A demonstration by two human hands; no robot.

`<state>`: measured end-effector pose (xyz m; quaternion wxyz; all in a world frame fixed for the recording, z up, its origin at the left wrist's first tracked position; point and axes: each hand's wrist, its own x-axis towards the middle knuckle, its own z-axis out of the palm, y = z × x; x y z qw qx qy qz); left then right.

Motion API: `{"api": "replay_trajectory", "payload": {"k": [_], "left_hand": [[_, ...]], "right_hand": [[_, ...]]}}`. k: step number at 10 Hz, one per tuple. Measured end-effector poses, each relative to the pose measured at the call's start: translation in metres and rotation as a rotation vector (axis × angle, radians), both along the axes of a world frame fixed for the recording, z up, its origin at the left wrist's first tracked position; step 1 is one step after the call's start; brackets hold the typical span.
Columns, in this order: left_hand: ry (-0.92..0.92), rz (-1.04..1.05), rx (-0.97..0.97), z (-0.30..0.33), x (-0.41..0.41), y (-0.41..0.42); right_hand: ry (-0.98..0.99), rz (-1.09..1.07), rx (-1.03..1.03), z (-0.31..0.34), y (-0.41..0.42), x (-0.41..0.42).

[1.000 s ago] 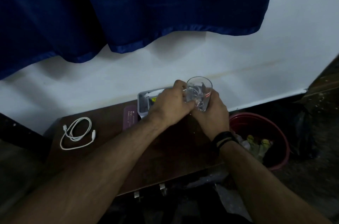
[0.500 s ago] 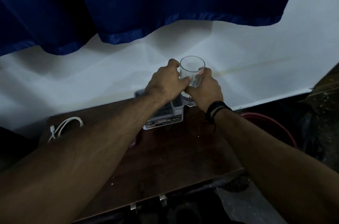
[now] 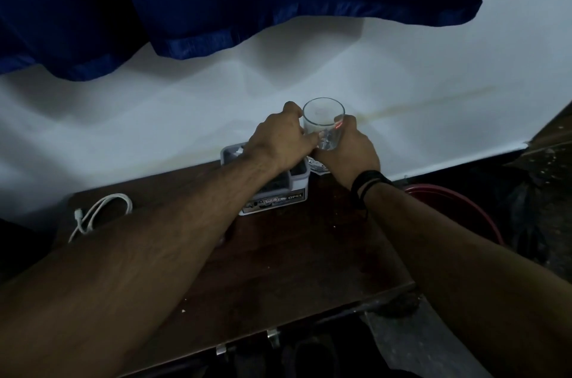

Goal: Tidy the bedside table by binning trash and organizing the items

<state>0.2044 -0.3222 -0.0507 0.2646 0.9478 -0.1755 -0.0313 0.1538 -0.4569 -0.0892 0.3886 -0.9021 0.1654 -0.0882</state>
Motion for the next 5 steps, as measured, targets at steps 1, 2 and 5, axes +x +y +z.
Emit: {"api": "replay_trajectory", "payload": {"k": [1,2,5], "left_hand": [[0.004,0.0,0.009,0.003,-0.003,0.0],[-0.009,0.002,0.019,0.007,-0.005,0.001],[-0.049,-0.01,0.007,0.037,-0.032,0.014]], "right_hand": [[0.015,0.014,0.031,0.001,-0.001,0.0],[-0.004,0.039,0.067,0.002,-0.003,0.002],[0.11,0.05,-0.109,0.023,-0.012,-0.021]]}}
